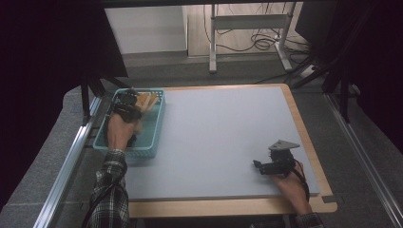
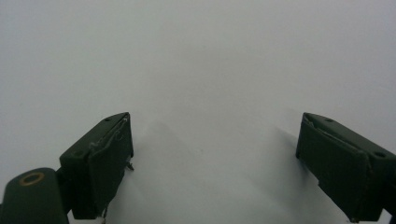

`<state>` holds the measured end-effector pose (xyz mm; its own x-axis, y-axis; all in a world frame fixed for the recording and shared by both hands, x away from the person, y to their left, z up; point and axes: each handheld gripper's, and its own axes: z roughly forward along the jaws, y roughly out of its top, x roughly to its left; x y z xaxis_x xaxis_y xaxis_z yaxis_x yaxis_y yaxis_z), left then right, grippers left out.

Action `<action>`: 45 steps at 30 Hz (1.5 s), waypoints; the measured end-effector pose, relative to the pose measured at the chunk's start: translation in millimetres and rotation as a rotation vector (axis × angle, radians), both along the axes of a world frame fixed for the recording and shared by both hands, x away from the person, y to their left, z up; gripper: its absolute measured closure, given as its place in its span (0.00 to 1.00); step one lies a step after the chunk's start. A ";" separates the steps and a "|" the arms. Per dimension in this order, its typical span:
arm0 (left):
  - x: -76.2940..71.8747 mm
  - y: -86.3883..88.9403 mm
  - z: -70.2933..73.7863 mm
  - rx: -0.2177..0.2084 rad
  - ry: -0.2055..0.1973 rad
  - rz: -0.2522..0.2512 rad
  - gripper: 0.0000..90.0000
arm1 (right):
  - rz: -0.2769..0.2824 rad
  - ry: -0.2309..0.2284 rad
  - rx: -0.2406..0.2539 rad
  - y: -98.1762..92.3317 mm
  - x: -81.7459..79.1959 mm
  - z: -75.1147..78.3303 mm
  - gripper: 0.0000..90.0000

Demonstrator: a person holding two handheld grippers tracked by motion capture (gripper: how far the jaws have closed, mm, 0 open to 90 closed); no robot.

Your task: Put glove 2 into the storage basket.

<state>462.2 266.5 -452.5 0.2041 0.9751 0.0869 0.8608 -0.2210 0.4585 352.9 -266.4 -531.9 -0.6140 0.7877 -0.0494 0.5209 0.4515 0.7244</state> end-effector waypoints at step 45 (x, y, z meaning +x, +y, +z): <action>7.3 -6.4 -31.5 0.030 0.038 -0.050 0.82 | 0.000 0.001 0.001 0.0 0.1 -0.1 0.12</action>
<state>469.5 260.2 -484.0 0.2559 0.9608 0.1070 0.8650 -0.2770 0.4183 353.0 -266.4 -531.9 -0.6141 0.7878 -0.0485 0.5214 0.4511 0.7243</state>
